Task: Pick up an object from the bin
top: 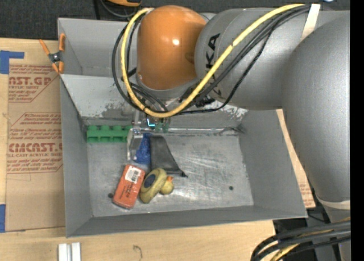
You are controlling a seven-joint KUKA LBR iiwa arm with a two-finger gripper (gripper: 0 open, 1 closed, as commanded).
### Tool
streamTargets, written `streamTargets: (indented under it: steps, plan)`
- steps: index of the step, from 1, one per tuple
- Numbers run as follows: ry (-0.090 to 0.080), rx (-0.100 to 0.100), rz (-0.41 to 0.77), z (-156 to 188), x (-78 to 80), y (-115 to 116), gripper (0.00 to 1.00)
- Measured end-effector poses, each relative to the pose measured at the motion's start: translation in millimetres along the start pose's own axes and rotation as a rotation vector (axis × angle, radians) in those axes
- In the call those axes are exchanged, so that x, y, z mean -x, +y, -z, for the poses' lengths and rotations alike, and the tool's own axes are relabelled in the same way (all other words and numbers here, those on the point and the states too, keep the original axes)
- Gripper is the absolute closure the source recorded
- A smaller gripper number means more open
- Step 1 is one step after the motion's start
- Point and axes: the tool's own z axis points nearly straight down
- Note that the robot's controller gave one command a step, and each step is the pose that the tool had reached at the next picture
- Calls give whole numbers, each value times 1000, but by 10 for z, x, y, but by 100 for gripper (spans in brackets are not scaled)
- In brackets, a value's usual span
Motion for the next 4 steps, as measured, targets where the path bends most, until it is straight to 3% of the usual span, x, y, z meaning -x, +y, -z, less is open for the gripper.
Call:
streamTargets:
  steps: [1,2,3,4]
  plan:
    - [-7,1,-1,49,14,-9,0]
    - [-15,4,11,-361,7,-222,0]
    - [-11,1,35,-984,-61,-527,0]
    - [-12,1,391,-1361,-224,-612,100]
